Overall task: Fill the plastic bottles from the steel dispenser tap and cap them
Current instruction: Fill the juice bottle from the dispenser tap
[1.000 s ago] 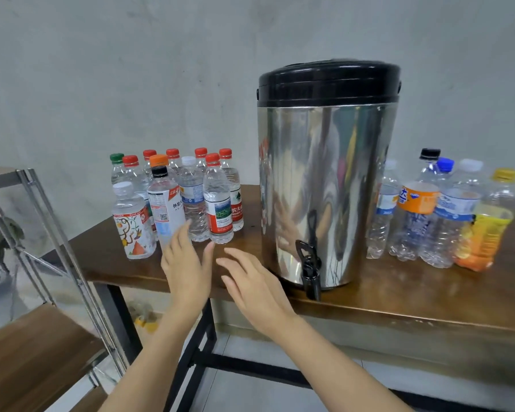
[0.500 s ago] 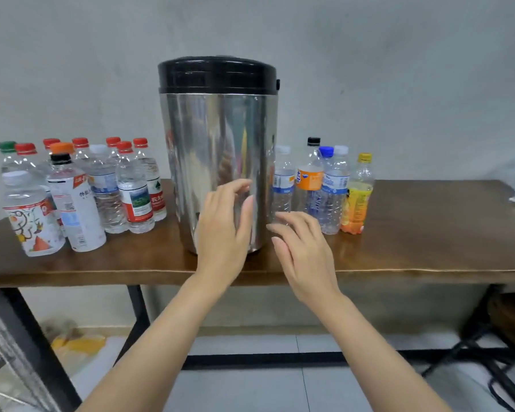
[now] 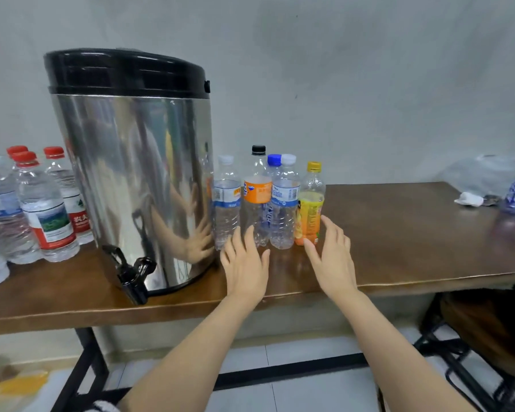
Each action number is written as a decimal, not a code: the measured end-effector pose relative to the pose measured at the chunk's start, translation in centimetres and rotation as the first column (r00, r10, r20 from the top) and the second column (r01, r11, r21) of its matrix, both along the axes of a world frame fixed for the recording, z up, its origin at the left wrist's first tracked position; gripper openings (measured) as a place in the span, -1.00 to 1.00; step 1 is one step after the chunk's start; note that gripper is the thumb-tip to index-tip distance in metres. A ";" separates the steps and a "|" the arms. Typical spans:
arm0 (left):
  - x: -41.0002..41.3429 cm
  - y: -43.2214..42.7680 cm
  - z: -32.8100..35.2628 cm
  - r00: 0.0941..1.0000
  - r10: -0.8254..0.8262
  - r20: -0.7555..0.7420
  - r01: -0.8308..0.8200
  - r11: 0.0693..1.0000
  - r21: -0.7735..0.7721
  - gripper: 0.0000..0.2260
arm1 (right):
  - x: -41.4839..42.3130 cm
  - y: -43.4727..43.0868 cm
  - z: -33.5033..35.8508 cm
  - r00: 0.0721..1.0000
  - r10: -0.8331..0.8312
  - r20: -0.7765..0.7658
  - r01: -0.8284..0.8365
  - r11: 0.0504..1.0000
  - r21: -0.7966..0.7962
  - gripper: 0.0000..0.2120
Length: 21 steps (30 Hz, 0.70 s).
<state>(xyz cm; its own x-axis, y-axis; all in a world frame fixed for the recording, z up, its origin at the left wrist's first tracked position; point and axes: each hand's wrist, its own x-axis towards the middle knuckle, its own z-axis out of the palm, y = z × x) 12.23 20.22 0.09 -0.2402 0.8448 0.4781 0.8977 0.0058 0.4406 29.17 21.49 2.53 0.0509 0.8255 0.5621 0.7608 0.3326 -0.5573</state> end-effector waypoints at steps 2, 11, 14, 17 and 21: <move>0.2 0.9 -0.3 0.999 0.032 -0.042 -0.031 0.999 0.024 -0.44 | 0.9 1.6 0.4 1.000 0.001 -0.024 -0.002 0.999 -0.044 -0.37; 0.5 2.0 -0.9 0.978 0.062 -0.200 -0.056 0.998 0.035 -0.40 | 2.6 7.6 2.3 0.978 0.024 -0.207 -0.071 0.972 -0.224 -0.15; 0.6 2.0 -1.0 0.971 0.070 -0.227 -0.066 0.997 0.028 -0.39 | 2.2 8.9 2.8 0.955 0.087 -0.283 -0.158 0.958 -0.239 -0.07; 0.6 1.9 -1.1 0.967 0.082 -0.241 -0.076 0.997 0.031 -0.39 | 1.7 9.7 3.4 0.918 0.126 -0.377 -0.225 0.947 -0.230 -0.04; 0.7 2.0 -1.1 0.969 0.083 -0.234 -0.077 0.996 0.037 -0.40 | 1.4 10.4 4.3 0.869 0.167 -0.466 -0.290 0.934 -0.206 -0.07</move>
